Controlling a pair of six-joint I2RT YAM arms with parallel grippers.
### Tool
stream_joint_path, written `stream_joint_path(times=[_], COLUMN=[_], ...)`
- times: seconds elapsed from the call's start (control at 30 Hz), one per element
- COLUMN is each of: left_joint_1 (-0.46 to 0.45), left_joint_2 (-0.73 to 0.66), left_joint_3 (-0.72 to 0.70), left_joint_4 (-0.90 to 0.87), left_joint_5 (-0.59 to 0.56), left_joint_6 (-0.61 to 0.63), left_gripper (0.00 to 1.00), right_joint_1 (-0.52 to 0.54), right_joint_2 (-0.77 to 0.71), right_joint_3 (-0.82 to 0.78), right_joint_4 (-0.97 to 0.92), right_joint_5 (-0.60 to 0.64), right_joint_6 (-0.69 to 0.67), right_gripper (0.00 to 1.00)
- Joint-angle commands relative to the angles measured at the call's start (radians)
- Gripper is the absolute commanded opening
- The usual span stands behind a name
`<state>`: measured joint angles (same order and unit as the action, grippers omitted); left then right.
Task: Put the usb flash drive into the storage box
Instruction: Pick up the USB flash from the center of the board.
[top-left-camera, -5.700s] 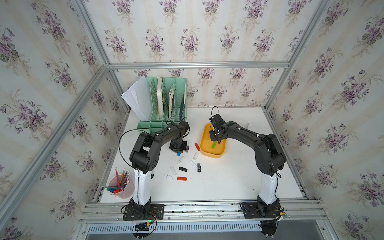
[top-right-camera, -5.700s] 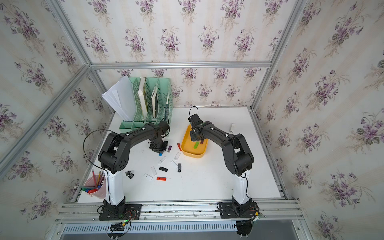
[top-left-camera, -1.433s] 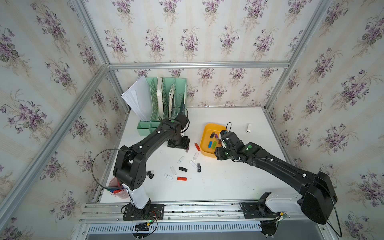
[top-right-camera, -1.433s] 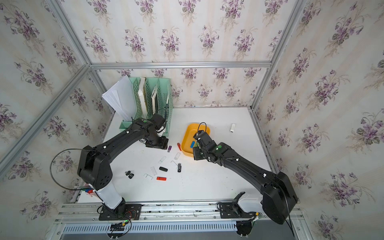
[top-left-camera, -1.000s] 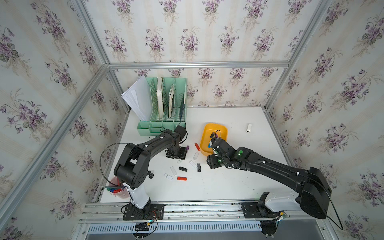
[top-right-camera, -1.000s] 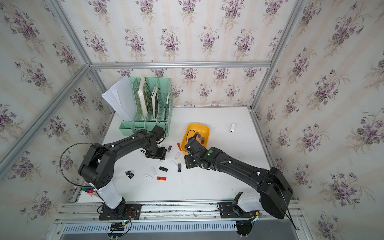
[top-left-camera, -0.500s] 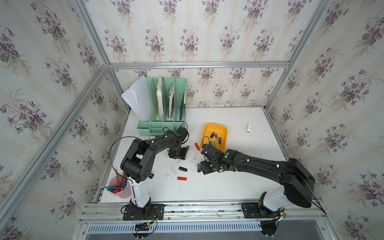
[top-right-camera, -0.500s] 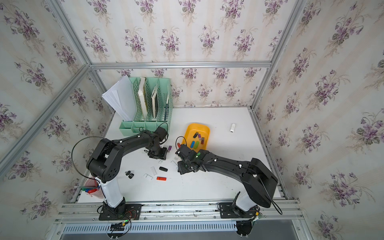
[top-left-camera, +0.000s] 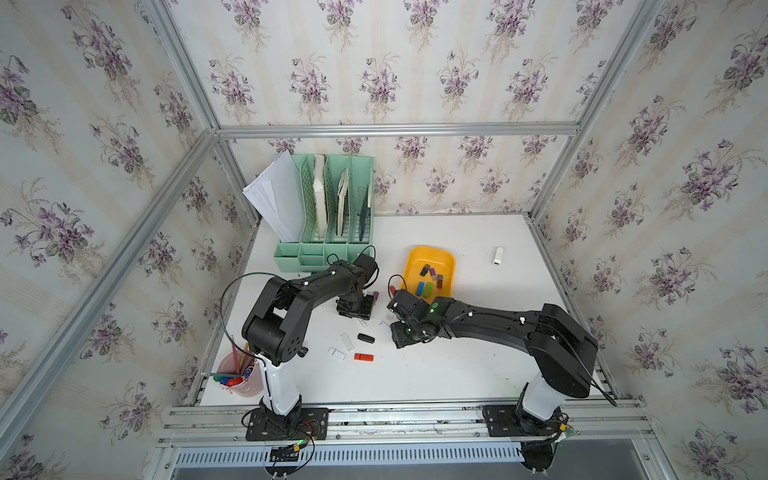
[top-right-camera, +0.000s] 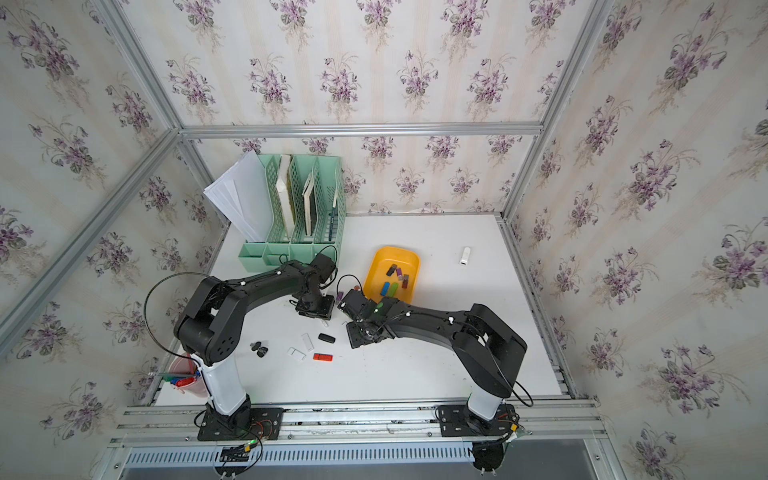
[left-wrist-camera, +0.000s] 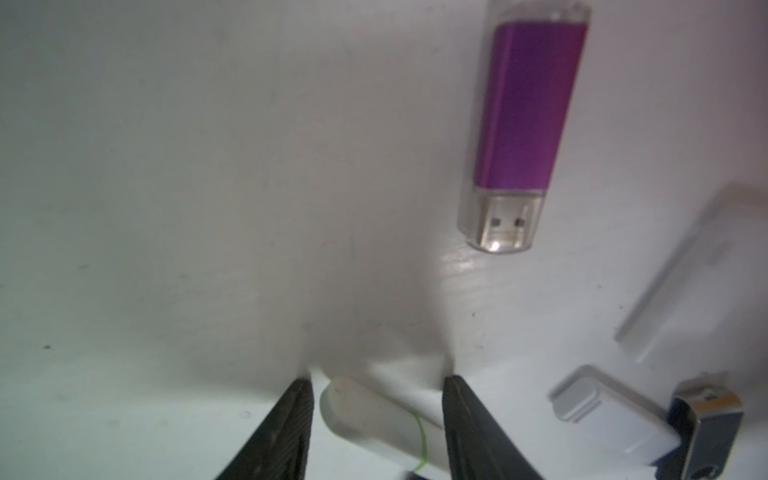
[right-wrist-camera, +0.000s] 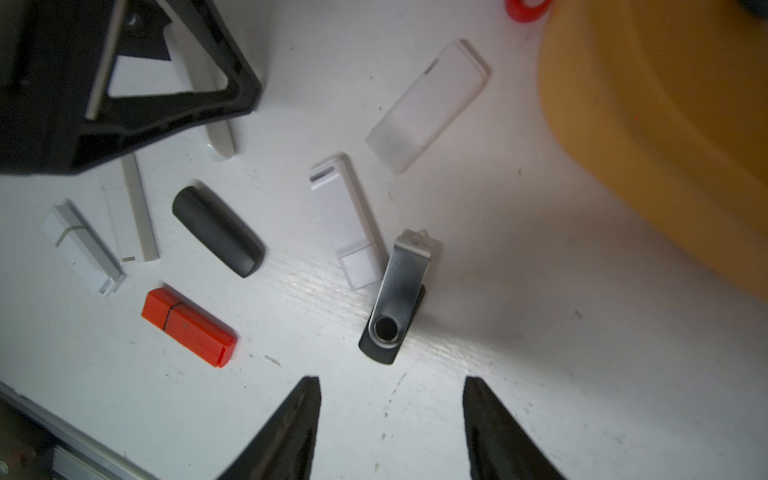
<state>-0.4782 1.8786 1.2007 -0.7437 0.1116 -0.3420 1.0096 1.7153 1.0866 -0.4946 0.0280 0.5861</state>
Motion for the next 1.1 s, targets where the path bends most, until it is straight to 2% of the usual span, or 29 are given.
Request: stream_joint_path(times=[0.0,0.53,0.9,1.0,1.07], left_joint_1=[0.0,-0.01,-0.016,-0.017,-0.016], left_joint_2=[-0.004,-0.065,-0.025,-0.033,-0.048], left_joint_3=[-0.008,-0.032,-0.026,-0.033,-0.044], left_joint_4=[-0.026,-0.062,-0.055,-0.067,-0.065], left_joint_5=[0.013,0.01,0.017,0.006,-0.001], left_joint_6=[-0.009,-0.05,-0.061,-0.064,-0.066], left_gripper=[0.55,0.54,0.53,0.54,0.59], right_joint_1=[0.003,0.003,0.002,0.001,0.003], right_joint_2=[0.01,0.086,0.084,0.086,0.087], right_joint_3=[0.007,0.046,0.043,0.044,0.043], right_joint_4=[0.002,-0.003,-0.004,-0.003,-0.001], right_joint_5=[0.02,0.045,0.047,0.05,0.048], right_joint_6=[0.015,0.011,0.011,0.009,0.009], right_gripper=[0.59,0.56,0.56,0.56,0.56])
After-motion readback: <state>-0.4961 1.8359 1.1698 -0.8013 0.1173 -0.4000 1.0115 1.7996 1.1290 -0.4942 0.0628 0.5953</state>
